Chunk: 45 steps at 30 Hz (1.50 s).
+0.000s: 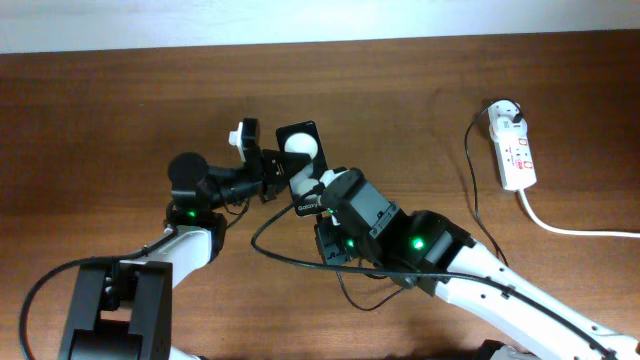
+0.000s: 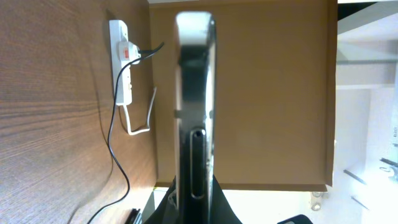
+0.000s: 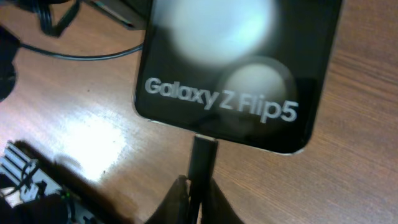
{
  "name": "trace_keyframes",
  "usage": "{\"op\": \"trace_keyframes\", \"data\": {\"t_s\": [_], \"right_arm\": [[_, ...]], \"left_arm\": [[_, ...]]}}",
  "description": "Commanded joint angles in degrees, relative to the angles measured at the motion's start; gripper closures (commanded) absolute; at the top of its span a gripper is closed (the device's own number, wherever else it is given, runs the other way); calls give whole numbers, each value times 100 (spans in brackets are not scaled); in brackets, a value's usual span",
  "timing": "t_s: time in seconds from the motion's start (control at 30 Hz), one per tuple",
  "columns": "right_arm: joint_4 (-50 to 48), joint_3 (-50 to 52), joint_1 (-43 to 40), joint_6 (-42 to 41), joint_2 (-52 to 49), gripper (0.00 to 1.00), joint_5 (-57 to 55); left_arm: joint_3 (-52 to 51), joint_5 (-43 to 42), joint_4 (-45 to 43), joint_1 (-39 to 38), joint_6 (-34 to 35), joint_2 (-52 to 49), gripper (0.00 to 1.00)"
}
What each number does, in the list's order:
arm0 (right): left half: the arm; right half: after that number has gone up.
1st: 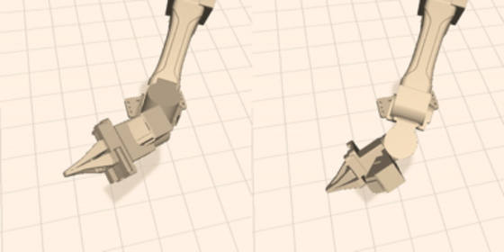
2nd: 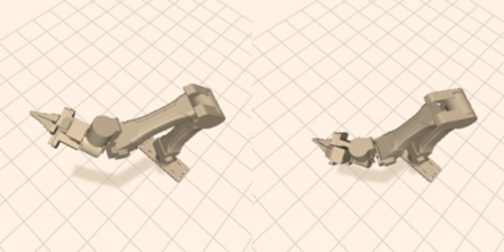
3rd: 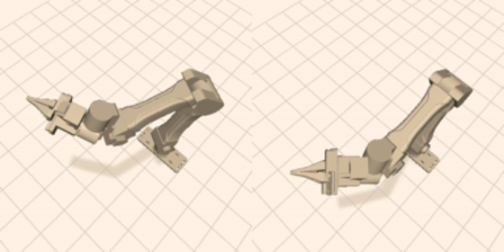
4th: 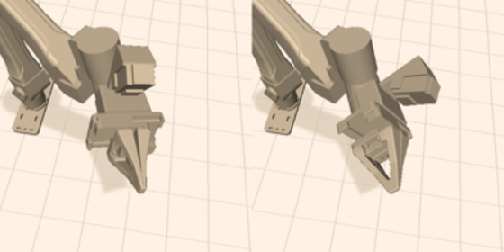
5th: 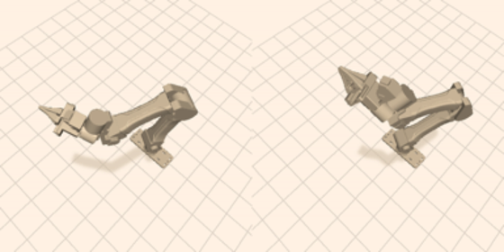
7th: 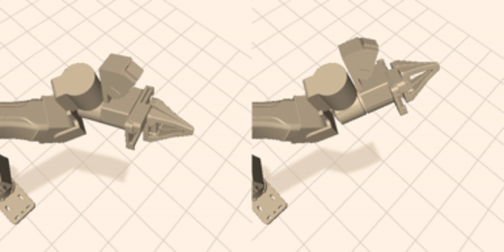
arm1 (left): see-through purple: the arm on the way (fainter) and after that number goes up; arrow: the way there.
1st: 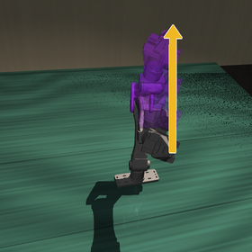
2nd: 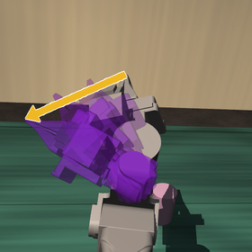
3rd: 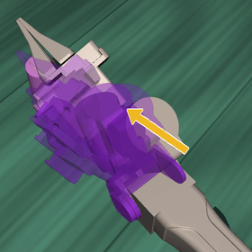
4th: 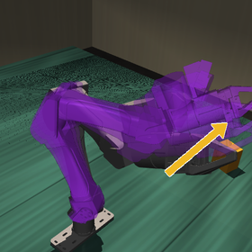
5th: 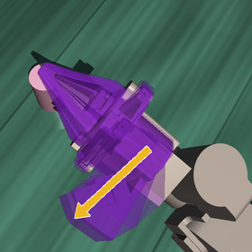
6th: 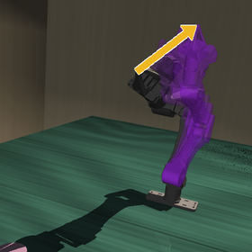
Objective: Plug charger to phone and switch on socket
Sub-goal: 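Push the cable plug into the phone's bottom port with the right gripper, then lower the phone onto the table with the left gripper and release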
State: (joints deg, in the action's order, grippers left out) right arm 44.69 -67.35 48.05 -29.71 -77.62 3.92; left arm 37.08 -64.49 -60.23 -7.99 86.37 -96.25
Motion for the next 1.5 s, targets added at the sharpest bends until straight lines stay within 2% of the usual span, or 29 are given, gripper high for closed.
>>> {"op": "trace_keyframes", "data": {"t_s": [0.0, 0.07, 0.13, 0.17, 0.23, 0.3, 0.37, 0.47, 0.5, 0.57, 0.63, 0.67, 0.73, 0.77, 0.8, 0.83, 0.93, 1.0, 1.13, 1.23, 1.4, 1.47], "right_arm": [[-83, -4, 31, 31, -92, 96, -79], [-267, -7, 31, 31, -90, 96, -79], [-516, -26, 31, 33, -85, 96, -81], [-601, -72, 26, 44, -85, 96, -83], [-866, -85, 26, 55, -85, 96, -236], [-984, -116, 26, 52, -85, 96, -249], [-933, -125, 26, 52, -61, 80, -247], [-463, -221, 26, 52, 195, 62, -138], [-90, -339, 26, 52, 400, 49, -138], [560, -540, 26, 52, 756, 40, -142], [1287, -831, 26, 57, 1355, 35, -284], [1497, -920, 26, 57, 1853, 28, -533], [1631, -922, 26, 55, 2614, 16, -1080], [1735, -922, 26, 55, 3053, 7, -1443], [1827, -922, 26, 52, 3381, 2, -1696], [1893, -920, 26, 52, 3532, 1, -1786], [2118, -907, 26, 52, 3703, 1, -1814], [2149, -872, 26, 52, 3622, 1, -1814], [2157, -872, 26, 52, 3493, 1, -1814], [2162, -872, 26, 52, 3379, 1, -1812], [2295, -872, 26, 50, 3165, 1, -1810], [2295, -872, 26, 50, 3060, 1, -1810]], "left_arm": [[68, -157, -57, -11, -50, 13, 100], [68, -387, -61, -11, -87, 13, 100], [68, -820, -57, -11, -509, 13, 100], [68, -1023, -59, -28, -509, 13, 100], [68, -1147, -70, -146, -522, 13, 100], [68, -1320, -74, -260, -885, 13, 100], [68, -1401, -74, -262, -1088, 13, 100], [68, -1373, -57, -262, -1617, 13, 100], [68, -1226, -57, -262, -1729, 13, 100], [68, -957, -98, -264, -1731, 13, 100], [85, -761, -629, -363, -1720, 15, 100], [188, -459, -555, -481, -1727, 15, 100], [393, -170, -245, -638, -1906, 15, 100], [584, -17, 234, -745, -2203, 15, 100], [868, 254, 1202, -861, -2780, 15, 100], [1056, 490, 1895, -938, -3206, 15, 100], [1902, 1871, 5029, -1189, -5049, 13, 100], [2411, 2627, 6474, -1237, -6100, -55, 100], [2535, 2592, 6516, -1237, -6186, -588, 100], [2579, 1679, 6142, -1187, -6186, -1305, 100], [2579, 1687, 6092, -1054, -6183, -1888, 100], [2577, 1851, 6100, -1054, -6183, -1965, 96]]}}
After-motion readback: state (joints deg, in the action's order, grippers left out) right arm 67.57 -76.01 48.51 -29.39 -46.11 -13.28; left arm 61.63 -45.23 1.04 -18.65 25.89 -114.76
